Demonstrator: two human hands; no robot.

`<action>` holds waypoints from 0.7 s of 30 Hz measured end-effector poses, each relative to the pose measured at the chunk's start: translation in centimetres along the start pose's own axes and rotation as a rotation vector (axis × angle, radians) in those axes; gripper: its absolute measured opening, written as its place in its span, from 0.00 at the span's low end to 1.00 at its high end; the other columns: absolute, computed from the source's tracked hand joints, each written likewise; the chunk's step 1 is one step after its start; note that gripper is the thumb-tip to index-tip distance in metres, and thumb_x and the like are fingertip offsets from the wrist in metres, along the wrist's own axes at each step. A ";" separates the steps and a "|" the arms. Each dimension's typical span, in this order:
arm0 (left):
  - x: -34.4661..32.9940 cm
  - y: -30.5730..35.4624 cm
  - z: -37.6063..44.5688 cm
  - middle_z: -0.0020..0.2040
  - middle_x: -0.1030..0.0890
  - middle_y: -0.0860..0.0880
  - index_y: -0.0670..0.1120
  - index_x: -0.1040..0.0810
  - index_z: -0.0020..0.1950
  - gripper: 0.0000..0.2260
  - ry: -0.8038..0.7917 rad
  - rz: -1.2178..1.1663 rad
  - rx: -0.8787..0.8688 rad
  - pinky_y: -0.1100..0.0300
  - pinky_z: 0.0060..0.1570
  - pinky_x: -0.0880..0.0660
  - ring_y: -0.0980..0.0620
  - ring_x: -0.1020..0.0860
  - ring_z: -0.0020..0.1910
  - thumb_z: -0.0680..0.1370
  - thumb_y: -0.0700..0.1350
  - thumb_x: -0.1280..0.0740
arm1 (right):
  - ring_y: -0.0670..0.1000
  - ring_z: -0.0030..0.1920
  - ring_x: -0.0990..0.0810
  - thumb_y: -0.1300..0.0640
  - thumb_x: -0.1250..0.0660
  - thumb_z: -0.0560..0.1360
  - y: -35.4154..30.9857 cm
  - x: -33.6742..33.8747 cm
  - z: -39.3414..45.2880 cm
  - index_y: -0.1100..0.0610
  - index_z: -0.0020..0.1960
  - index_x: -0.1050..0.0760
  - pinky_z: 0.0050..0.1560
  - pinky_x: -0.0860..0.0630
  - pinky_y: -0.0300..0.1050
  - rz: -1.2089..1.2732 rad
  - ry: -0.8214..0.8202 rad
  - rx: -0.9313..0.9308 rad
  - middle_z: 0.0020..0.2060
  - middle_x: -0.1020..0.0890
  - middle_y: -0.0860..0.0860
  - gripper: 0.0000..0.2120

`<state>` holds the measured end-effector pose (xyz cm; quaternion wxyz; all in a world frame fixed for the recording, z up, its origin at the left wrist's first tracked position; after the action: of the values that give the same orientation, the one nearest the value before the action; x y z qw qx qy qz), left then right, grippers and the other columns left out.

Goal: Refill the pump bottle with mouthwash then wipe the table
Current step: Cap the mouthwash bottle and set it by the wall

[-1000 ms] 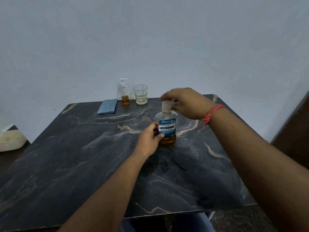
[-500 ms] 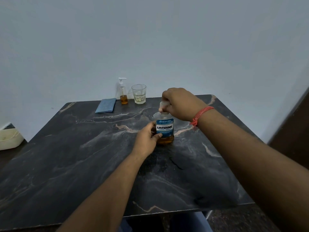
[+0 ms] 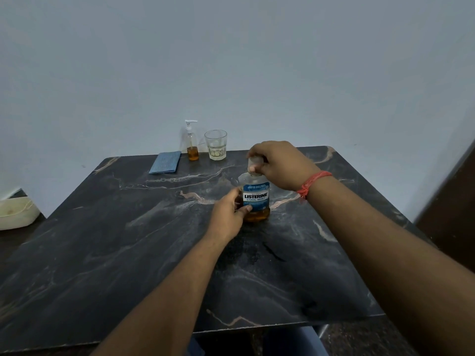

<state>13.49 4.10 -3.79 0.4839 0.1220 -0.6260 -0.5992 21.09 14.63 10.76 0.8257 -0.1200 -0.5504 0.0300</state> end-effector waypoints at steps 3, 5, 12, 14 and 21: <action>0.0 -0.1 0.0 0.63 0.18 0.52 0.51 0.27 0.70 0.21 0.012 0.002 0.001 0.53 0.66 0.25 0.55 0.21 0.62 0.79 0.38 0.30 | 0.53 0.53 0.22 0.55 0.30 0.75 0.0 -0.4 -0.1 0.57 0.58 0.22 0.52 0.27 0.44 0.046 0.058 -0.054 0.52 0.18 0.53 0.13; 0.0 -0.1 0.1 0.64 0.19 0.51 0.51 0.27 0.71 0.22 0.018 0.023 -0.004 0.54 0.65 0.25 0.54 0.21 0.63 0.79 0.38 0.30 | 0.53 0.54 0.22 0.55 0.31 0.75 0.1 -0.7 -0.3 0.56 0.58 0.22 0.53 0.25 0.48 0.066 0.079 -0.085 0.52 0.18 0.52 0.12; 0.1 -0.3 0.0 0.63 0.19 0.50 0.51 0.27 0.71 0.21 -0.013 0.024 -0.040 0.55 0.64 0.25 0.54 0.21 0.63 0.79 0.40 0.30 | 0.49 0.58 0.24 0.49 0.25 0.70 1.7 -3.7 -2.7 0.52 0.69 0.32 0.53 0.27 0.39 0.325 0.156 -0.260 0.57 0.22 0.47 0.30; 0.4 -0.6 0.2 0.65 0.20 0.51 0.52 0.28 0.71 0.20 -0.052 0.060 -0.075 0.59 0.61 0.25 0.55 0.22 0.62 0.80 0.41 0.31 | 0.49 0.66 0.28 0.49 0.23 0.68 2.2 -5.8 -4.4 0.53 0.74 0.42 0.63 0.27 0.45 0.414 0.174 -0.380 0.66 0.27 0.50 0.42; 3.8 -2.8 0.9 0.78 0.33 0.48 0.53 0.39 0.80 0.26 -0.024 0.541 -0.135 0.43 0.79 0.50 0.48 0.39 0.79 0.83 0.55 0.38 | 0.44 0.54 0.22 0.61 0.25 0.70 2.1 -10.9 -6.4 0.50 0.62 0.32 0.47 0.31 0.27 0.746 0.281 -0.561 0.52 0.23 0.43 0.25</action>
<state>9.75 1.17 -4.29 0.6258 -0.0893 -0.6002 -0.4901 22.81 13.62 -1.87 0.7607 -0.5298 -0.3401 0.1580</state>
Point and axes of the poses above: each hand's wrist, its own z-axis towards the middle knuckle, its own x-axis out of the back of the hand, y = z × x, the point moved 5 cm from there along z, towards the middle knuckle
